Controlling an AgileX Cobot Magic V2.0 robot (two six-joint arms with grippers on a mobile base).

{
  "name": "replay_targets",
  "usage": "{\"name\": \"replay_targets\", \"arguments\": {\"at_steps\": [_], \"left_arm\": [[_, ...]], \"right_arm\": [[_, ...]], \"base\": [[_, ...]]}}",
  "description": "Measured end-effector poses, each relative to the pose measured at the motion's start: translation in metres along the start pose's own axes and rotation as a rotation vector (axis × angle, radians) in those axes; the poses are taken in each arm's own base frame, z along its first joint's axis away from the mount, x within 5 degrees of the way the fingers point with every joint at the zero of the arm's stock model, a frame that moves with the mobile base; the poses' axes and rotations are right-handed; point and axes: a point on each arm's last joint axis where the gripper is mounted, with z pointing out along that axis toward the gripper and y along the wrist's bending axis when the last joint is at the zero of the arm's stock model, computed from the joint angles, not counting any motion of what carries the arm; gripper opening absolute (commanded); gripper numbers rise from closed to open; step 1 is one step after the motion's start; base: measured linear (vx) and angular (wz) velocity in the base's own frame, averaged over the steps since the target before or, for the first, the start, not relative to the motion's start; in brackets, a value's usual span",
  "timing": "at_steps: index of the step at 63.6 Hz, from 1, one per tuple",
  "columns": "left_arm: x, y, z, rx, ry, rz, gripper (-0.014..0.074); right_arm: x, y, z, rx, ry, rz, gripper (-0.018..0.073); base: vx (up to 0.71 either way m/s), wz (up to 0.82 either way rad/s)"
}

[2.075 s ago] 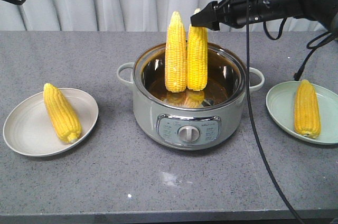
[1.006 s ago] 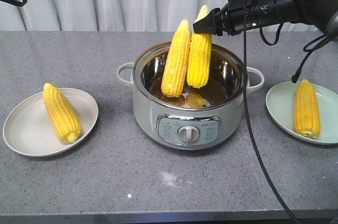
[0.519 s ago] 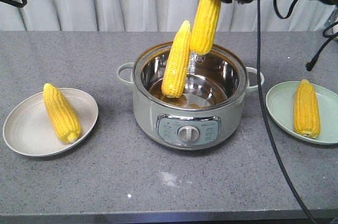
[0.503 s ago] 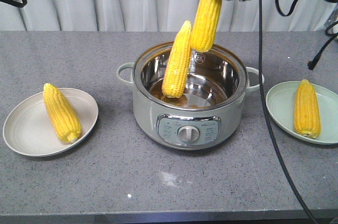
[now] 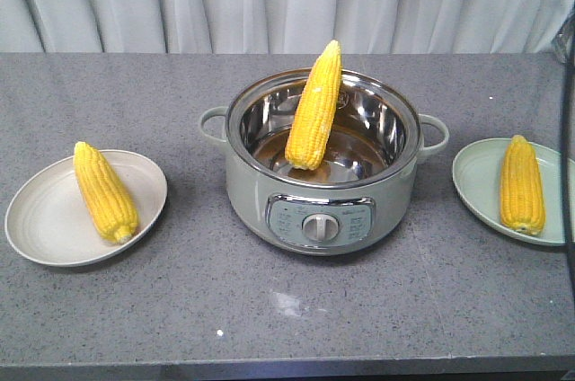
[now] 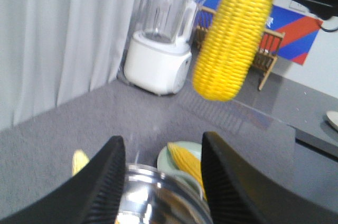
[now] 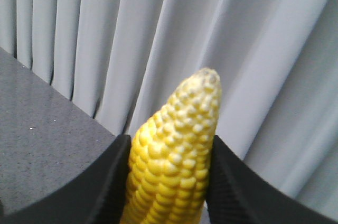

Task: Distribute corn equally
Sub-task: 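Grasp the corn cob nearest the right gripper and lift it out, then reach the left gripper over the pot to the last corn cob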

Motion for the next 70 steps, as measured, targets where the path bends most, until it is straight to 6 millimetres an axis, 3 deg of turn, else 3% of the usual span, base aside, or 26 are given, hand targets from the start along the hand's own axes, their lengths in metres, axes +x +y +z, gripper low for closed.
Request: {"name": "replay_targets", "arguments": {"at_steps": [11, 23, 36, 43, 70], "left_arm": [[-0.017, -0.021, 0.013, -0.018, -0.081, 0.047, 0.0324], [-0.013, -0.028, 0.026, -0.007, -0.082, 0.040, 0.0360], [0.003, -0.019, 0.044, 0.008, -0.039, 0.008, 0.0540], [0.012, -0.015, 0.053, 0.026, -0.009, -0.008, 0.0589], [0.018, -0.014, 0.056, 0.059, 0.021, -0.017, 0.0538]], "right_arm": [[-0.013, 0.005, -0.026, 0.069, 0.021, 0.004, -0.0004], [-0.017, 0.006, -0.036, 0.105, 0.039, 0.021, -0.0004], [-0.015, 0.007, -0.036, 0.098, 0.060, 0.022, -0.0004], [-0.015, 0.007, -0.036, 0.098, 0.061, 0.024, -0.0004], [-0.014, 0.007, -0.036, 0.095, 0.065, 0.029, -0.0001]], "base": [[0.00, 0.00], [0.00, 0.00], [0.00, 0.00], [0.00, 0.00], [0.00, 0.00]]}}
